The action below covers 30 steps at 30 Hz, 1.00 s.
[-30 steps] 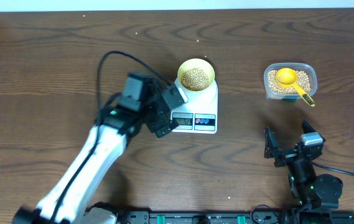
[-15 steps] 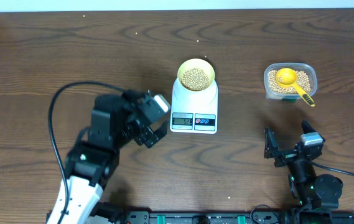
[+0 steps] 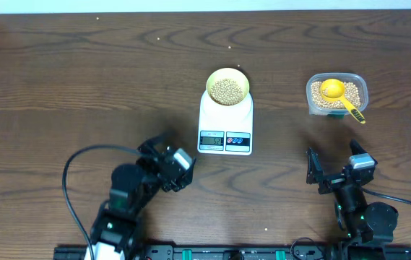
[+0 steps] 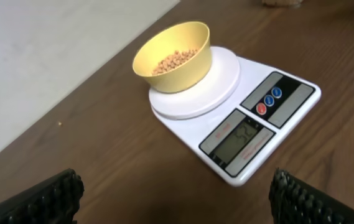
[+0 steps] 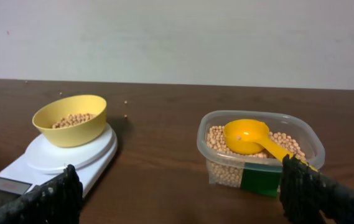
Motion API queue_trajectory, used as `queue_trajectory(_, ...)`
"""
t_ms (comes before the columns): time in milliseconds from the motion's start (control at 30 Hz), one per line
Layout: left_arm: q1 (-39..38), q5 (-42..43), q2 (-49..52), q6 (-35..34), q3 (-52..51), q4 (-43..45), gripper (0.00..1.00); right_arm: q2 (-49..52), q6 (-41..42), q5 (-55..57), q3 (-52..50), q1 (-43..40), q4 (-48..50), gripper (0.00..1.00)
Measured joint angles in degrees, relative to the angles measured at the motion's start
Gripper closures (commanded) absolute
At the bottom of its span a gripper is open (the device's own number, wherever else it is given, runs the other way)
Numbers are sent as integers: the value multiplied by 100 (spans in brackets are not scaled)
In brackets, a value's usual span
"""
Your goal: Scoop item into bowl and weigh 50g on scale
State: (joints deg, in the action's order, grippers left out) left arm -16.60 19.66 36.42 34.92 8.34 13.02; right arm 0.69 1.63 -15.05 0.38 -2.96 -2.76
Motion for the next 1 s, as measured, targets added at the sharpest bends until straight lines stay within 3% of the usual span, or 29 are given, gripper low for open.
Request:
queue_trajectory(233, 0, -2, -999, -70, -717, 203, 2, 0, 0, 0, 0, 0, 0, 1)
queue_trajectory(667, 28, -146, -2774, -391, -774, -1239, 2, 0, -2, 0, 0, 0, 0, 1)
queue_trajectory(1000, 828, -442, -3580, -1381, -728, -1344, 2, -2, -2, 0, 0, 0, 0, 1)
